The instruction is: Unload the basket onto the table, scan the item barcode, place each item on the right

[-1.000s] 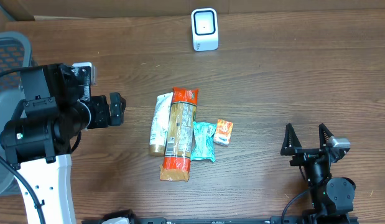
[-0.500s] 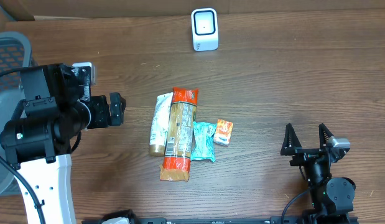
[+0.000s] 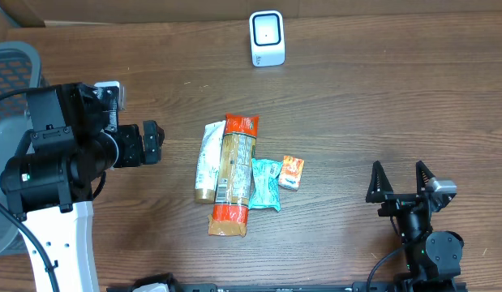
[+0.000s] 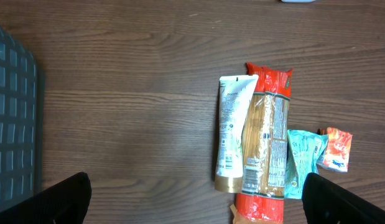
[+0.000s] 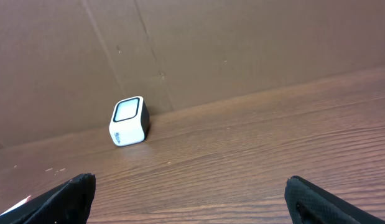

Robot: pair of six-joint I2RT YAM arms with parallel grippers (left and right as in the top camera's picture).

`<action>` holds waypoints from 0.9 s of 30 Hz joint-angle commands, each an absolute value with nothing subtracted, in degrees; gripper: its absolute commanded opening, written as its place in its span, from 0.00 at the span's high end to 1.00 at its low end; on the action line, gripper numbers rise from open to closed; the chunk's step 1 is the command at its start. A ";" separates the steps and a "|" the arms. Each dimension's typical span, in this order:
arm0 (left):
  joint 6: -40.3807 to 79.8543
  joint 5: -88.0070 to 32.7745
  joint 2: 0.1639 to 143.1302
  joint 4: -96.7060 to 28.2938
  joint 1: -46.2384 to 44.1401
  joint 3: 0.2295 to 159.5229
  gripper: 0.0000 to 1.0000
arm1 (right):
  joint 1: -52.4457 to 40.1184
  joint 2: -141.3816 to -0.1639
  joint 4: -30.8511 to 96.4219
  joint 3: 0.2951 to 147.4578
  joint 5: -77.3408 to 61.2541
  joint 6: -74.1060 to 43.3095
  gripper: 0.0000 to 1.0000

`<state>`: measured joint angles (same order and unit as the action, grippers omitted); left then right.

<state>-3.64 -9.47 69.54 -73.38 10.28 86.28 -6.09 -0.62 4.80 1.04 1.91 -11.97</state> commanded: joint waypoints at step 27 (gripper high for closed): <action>-5.17 -10.52 69.76 -73.49 10.59 87.37 0.00 | -6.37 -20.56 3.38 15.14 -25.56 -11.92 0.00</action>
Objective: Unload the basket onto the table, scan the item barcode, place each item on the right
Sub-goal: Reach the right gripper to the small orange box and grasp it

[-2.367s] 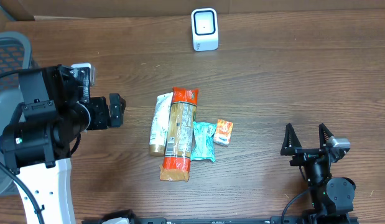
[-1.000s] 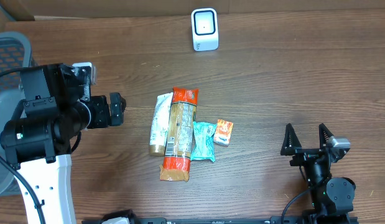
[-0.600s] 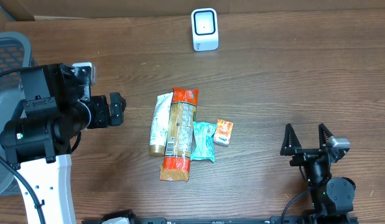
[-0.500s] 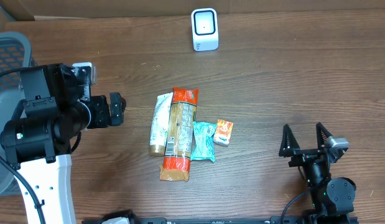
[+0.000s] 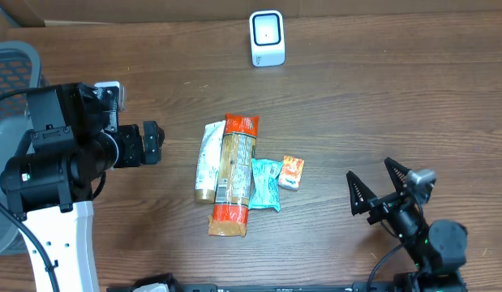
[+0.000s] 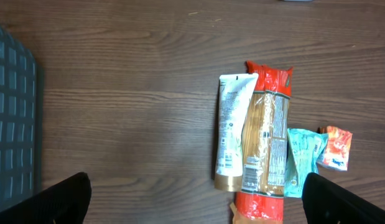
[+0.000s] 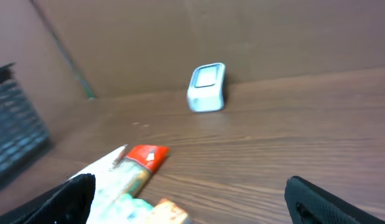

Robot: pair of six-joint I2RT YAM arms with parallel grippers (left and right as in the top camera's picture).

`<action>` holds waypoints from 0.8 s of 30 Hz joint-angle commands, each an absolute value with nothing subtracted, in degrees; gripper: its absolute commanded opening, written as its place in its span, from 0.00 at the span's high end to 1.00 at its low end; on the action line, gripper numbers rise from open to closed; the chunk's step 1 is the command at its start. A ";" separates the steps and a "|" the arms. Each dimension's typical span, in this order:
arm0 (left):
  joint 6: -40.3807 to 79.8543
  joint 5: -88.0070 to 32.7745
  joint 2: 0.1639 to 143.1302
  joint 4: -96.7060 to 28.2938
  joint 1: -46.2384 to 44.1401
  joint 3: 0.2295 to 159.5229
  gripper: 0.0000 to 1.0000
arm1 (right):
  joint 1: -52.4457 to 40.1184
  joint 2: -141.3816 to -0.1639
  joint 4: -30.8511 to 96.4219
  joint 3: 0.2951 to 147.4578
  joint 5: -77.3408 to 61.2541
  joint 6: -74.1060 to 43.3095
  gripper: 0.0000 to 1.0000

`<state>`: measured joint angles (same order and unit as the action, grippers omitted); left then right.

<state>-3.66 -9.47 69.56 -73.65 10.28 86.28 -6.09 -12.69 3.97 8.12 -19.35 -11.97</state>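
Observation:
A white barcode scanner [image 5: 267, 37] stands at the table's far edge, also in the right wrist view [image 7: 206, 87]. Mid-table lie a white tube [image 5: 208, 161], a long pasta pack with red ends [image 5: 234, 174], a teal packet [image 5: 265, 184] and a small orange packet [image 5: 292, 172], side by side. My left gripper [image 5: 152, 143] hangs open to the left of them, holding nothing; its view shows the tube [image 6: 232, 130] and the pasta pack [image 6: 267, 137]. My right gripper [image 5: 368, 168] is open and empty, right of the orange packet, angled toward the items.
A grey mesh chair [image 5: 11, 69] sits off the table's left edge. A brown cardboard wall [image 7: 148, 37] backs the table behind the scanner. Bare wood [image 5: 396, 97] lies between the right gripper and the scanner.
My right gripper has swung left and a little nearer the items; its view now takes in the pasta pack and packets with the scanner. The left arm and the items have not moved.

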 commanded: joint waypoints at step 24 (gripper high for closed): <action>-5.17 -10.52 69.76 -73.52 10.59 87.37 0.00 | -12.47 -83.55 37.74 54.13 -36.82 -14.61 0.00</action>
